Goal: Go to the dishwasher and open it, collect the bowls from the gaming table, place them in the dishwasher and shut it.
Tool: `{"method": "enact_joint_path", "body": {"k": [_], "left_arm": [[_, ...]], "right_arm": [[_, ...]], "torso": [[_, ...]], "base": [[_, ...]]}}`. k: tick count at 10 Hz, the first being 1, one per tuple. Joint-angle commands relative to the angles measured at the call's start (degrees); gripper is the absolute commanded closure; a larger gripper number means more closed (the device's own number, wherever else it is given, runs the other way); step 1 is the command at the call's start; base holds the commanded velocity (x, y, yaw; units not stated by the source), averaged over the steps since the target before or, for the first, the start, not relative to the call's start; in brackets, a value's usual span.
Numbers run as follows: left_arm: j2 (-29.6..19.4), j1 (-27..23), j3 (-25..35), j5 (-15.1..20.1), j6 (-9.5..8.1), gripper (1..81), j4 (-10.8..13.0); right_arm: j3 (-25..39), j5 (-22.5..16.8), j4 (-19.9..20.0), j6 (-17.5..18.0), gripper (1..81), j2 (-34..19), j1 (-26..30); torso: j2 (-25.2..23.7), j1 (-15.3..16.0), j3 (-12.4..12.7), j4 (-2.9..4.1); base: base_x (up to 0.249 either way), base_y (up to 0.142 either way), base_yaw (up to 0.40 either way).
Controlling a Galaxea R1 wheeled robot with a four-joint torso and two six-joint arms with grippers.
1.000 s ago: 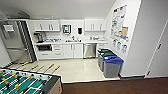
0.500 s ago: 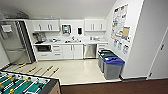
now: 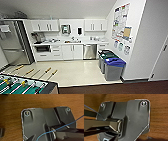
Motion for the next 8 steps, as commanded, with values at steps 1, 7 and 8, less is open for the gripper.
{"method": "enact_joint_path", "body": {"k": [1,7,8], "left_arm": [[-0.8,-2.8,0.2,2.6,-0.02,1.0,-0.2],[-0.6,-2.7,0.2,2.6,-0.02,1.0,-0.1],[-0.6,-2.7,0.2,2.6,-0.02,1.0,-0.1]], "right_arm": [[0.0,-2.7,-0.4,0.1,1.0,-1.0,2.4],[0.0,-2.7,-0.3,0.1,1.0,-0.9,2.9],[0.0,-2.7,-0.3,0.1,1.0,-0.9,2.9]], "torso": [[0.0,0.0,0.0,0.00],[0.0,0.0,0.0,0.00],[0.0,0.0,0.0,0.00]], "base": [[0.125,0.000,0.000],[0.125,0.000,0.000],[0.125,0.000,0.000]]}}
